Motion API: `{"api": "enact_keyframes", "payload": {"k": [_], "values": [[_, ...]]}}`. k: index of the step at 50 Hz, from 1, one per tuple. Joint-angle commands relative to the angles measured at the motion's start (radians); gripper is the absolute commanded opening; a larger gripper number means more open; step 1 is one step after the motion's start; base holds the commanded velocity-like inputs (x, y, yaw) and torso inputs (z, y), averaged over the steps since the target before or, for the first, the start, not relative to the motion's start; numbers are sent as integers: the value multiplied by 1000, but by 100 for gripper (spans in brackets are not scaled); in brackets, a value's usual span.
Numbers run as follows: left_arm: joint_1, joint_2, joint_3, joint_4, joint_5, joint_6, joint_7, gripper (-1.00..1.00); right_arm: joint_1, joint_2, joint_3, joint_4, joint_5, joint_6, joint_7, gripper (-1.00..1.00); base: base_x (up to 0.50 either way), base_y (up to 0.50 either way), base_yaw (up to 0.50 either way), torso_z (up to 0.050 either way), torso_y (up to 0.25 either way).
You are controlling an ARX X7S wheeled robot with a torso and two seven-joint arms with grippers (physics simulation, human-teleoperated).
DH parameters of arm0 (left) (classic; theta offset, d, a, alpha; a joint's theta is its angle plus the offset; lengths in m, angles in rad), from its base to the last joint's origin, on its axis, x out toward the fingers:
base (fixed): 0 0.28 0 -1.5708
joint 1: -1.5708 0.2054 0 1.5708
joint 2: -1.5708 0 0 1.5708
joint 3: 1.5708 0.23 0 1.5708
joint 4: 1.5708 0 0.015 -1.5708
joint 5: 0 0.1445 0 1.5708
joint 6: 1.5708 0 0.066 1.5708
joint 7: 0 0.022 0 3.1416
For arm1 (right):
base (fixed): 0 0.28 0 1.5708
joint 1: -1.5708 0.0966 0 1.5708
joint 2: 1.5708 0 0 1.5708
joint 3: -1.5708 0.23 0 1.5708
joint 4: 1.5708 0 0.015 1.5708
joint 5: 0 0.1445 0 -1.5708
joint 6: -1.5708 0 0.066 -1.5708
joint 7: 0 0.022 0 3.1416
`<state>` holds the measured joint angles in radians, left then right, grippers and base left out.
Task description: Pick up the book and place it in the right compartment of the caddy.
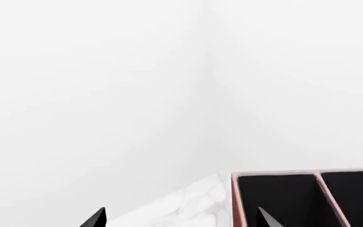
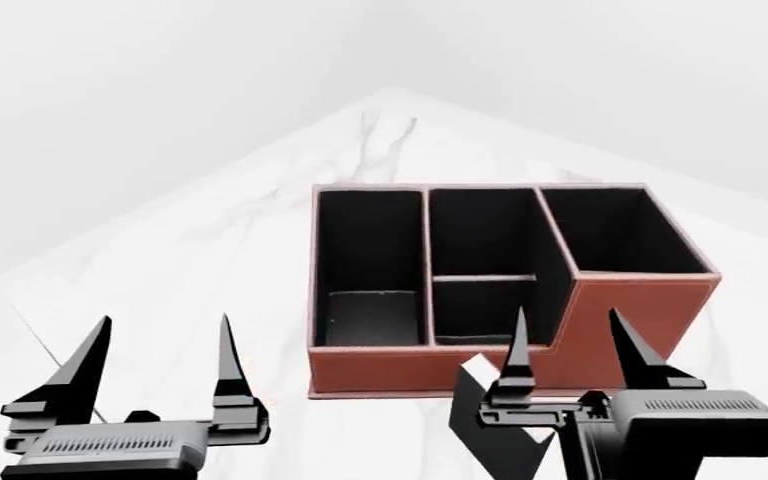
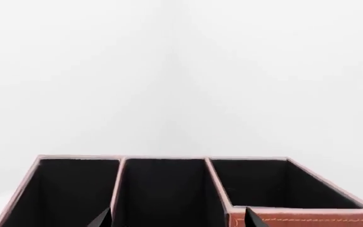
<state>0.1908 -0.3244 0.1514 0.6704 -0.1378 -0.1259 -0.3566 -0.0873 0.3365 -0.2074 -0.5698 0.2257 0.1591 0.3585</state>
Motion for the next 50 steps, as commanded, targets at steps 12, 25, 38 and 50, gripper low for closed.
{"api": "enact_keyframes", "payload": {"k": [12,25,38,50], "values": [[-7,-6,12,-9,5,0,-9,100,-11,129,13,6,65,19,-117,100,0,0,0,0,0],[-11,-8,20,-17,8,3,-14,100,-51,187,70,32,278,0,-250,100,0,0,0,0,0],[-10,-12,26,-17,9,2,-18,100,-64,224,103,87,364,-34,-339,100,0,0,0,0,0],[-11,-15,30,-19,8,0,-23,100,-34,235,100,150,371,-25,-365,100,0,0,0,0,0]]}}
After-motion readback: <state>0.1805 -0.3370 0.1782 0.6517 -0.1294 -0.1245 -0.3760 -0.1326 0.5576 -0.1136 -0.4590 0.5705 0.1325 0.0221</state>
